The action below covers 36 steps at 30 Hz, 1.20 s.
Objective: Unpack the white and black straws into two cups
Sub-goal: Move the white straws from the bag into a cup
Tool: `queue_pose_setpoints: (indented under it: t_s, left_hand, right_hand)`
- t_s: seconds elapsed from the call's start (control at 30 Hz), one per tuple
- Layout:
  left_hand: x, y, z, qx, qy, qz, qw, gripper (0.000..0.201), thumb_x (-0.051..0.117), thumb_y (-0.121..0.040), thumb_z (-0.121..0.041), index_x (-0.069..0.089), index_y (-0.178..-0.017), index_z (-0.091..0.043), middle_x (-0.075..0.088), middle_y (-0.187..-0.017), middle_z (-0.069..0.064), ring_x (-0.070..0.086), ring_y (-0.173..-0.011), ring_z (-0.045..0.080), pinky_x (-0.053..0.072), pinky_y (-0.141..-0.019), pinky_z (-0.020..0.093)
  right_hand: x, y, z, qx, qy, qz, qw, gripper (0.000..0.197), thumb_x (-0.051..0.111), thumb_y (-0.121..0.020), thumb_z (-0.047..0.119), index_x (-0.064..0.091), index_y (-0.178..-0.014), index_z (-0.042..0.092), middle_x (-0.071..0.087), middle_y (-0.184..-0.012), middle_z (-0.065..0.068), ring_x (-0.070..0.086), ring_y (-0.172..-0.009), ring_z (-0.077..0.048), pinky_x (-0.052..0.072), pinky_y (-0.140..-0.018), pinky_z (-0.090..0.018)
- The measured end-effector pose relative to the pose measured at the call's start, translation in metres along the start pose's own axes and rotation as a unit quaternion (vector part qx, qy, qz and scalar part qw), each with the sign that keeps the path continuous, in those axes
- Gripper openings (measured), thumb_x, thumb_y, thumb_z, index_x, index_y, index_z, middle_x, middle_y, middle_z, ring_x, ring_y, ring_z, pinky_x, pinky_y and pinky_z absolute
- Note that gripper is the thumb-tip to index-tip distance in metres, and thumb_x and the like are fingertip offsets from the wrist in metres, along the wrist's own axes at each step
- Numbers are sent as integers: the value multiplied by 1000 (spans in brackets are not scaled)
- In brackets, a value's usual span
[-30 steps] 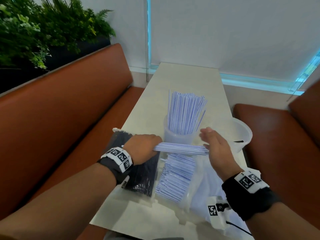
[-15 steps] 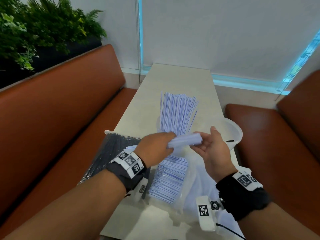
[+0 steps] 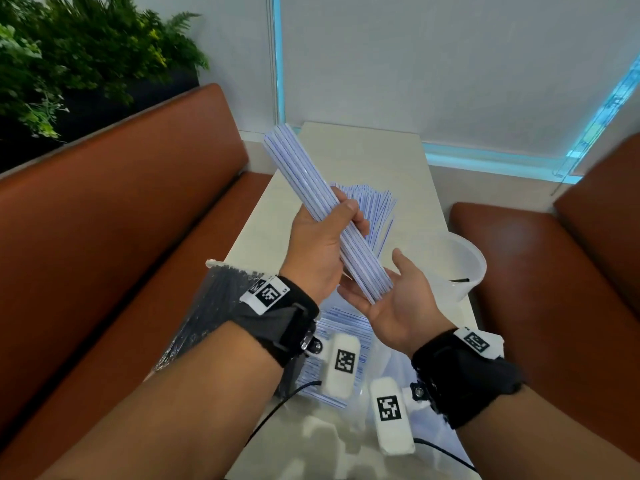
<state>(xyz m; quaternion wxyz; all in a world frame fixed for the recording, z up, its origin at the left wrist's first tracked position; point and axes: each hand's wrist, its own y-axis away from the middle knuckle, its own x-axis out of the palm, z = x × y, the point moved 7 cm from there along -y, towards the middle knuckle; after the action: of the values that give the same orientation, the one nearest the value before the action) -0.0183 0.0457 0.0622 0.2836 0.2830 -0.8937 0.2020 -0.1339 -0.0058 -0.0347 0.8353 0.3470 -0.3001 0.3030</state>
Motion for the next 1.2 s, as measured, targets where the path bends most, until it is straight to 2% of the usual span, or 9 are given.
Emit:
queue_pose_setpoints:
  t_s: [0.27,0.37,0.5,0.63,0.77,0.83,0.97,1.07,1.2]
  left_hand:
    - [-1,-5,4,-19,8,-17,1000,23,59,-93,-1,58,-79,-19,56,-69,6,58,-64,21,53,-70,35]
    - [-7,-8,1,-15,7,-22,1000,24,58,-93,0,56,-77,-18,55,-67,5,58,-62,20,53,-66,34]
    - [-3,-3,9,-24,-38,-23,999,11,65,-86,-6,58,-85,-15,58,-69,8,59,-64,23,53,-68,37]
    - [-10,-16,-8,-17,-28,-23,999,16,68,-89,-7,58,-100,-13,63,-75,7,64,-70,24,54,-77,39]
    - [3,-23,-30,31,-114,18,993,10,58,-93,-2,55,-88,-9,56,-71,7,58,-65,24,52,-69,37]
    - [1,-34,-51,82,-123,-13,989,15,53,-91,5,52,-83,-8,54,-69,7,55,-61,24,51,-64,35]
    - [-12,-58,-87,166,-100,-62,979,13,54,-93,1,51,-87,-10,56,-68,3,55,-64,22,52,-65,33]
    - [-17,-62,-68,160,-177,-76,968,11,56,-91,-1,52,-86,-10,55,-69,3,55,-65,23,53,-64,32]
    - [-45,-68,-30,111,-361,-78,922,8,60,-93,-14,58,-86,-9,63,-73,1,62,-64,10,49,-63,24]
  right_hand:
    - [0,-5,11,-67,120,16,990,49,50,-103,42,62,-124,-1,70,-118,-20,69,-110,-34,58,-89,-47]
    - [10,5,39,-264,418,10,869,30,73,-85,34,67,-111,22,72,-100,2,69,-94,-17,57,-82,-40]
    - [28,3,24,-245,630,52,735,25,74,-78,51,64,-87,29,71,-79,3,66,-69,-9,54,-67,-28]
    - [19,-2,28,-254,685,-20,683,28,64,-91,47,55,-80,23,66,-69,0,65,-63,-16,57,-65,-39]
    - [16,-11,27,-250,724,-38,642,31,65,-89,51,50,-82,25,58,-71,5,55,-60,-13,48,-58,-35]
    - [17,-15,31,-271,767,-43,580,31,69,-84,53,47,-91,32,51,-84,13,50,-65,-6,40,-57,-28]
    - [14,-27,32,-265,832,-34,486,46,65,-92,46,51,-135,33,50,-127,13,63,-90,-15,52,-73,-33]
    - [16,-42,25,-227,858,-5,461,31,56,-98,47,62,-122,28,58,-118,7,63,-98,-19,49,-77,-34]
    - [15,-51,20,-223,867,28,444,27,51,-102,44,58,-88,21,59,-86,2,58,-81,-23,46,-70,-38]
